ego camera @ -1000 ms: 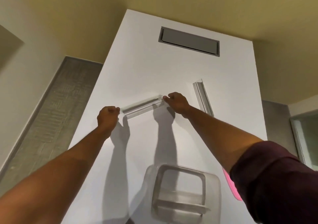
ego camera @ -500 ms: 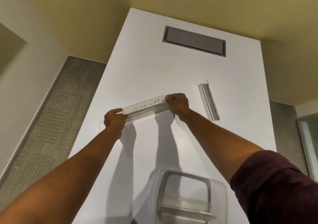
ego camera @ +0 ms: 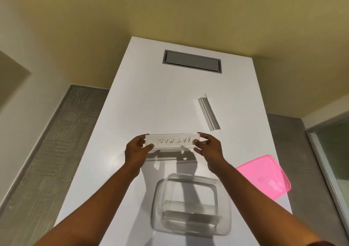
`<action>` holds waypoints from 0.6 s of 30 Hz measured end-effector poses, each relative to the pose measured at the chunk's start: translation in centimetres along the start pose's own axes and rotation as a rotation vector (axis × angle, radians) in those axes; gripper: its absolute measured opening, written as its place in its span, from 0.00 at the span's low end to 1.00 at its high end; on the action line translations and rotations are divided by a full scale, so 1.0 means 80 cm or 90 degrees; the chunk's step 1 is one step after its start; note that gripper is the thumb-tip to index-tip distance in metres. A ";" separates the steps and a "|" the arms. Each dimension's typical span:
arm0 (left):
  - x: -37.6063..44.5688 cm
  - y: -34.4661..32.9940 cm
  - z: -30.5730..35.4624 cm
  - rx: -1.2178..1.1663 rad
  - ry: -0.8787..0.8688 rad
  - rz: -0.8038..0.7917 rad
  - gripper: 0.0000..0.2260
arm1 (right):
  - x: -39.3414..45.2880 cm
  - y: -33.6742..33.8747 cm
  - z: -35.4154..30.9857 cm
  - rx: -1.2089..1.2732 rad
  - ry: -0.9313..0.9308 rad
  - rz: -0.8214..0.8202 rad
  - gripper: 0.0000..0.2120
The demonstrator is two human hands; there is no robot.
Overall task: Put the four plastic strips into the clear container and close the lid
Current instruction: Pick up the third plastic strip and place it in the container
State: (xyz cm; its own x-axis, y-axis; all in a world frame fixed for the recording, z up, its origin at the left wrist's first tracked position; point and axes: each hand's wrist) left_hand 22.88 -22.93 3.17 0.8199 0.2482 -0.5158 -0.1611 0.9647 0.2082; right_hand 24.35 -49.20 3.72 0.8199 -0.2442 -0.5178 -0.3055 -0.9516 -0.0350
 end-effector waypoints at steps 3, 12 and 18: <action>-0.031 -0.013 0.003 -0.047 -0.018 -0.008 0.22 | -0.041 0.023 0.016 0.065 -0.039 0.010 0.15; -0.121 -0.093 0.017 -0.249 0.050 -0.061 0.32 | -0.140 0.051 0.048 0.313 -0.178 0.041 0.15; -0.170 -0.128 0.013 -0.048 -0.036 -0.096 0.23 | -0.180 0.046 0.064 0.331 -0.185 0.020 0.16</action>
State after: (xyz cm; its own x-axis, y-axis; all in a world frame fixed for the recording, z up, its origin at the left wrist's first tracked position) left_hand 13.95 -36.25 8.94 0.8674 0.0976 -0.4879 -0.0736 0.9950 0.0681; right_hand 8.93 -48.21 6.65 0.6635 -0.1394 -0.7351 -0.5842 -0.7103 -0.3926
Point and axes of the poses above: each hand's wrist, its own x-axis towards the middle knuckle, its own y-axis out of the back of the hand, z = x × y, and after that the axes turned 7 degrees about x, right-handed
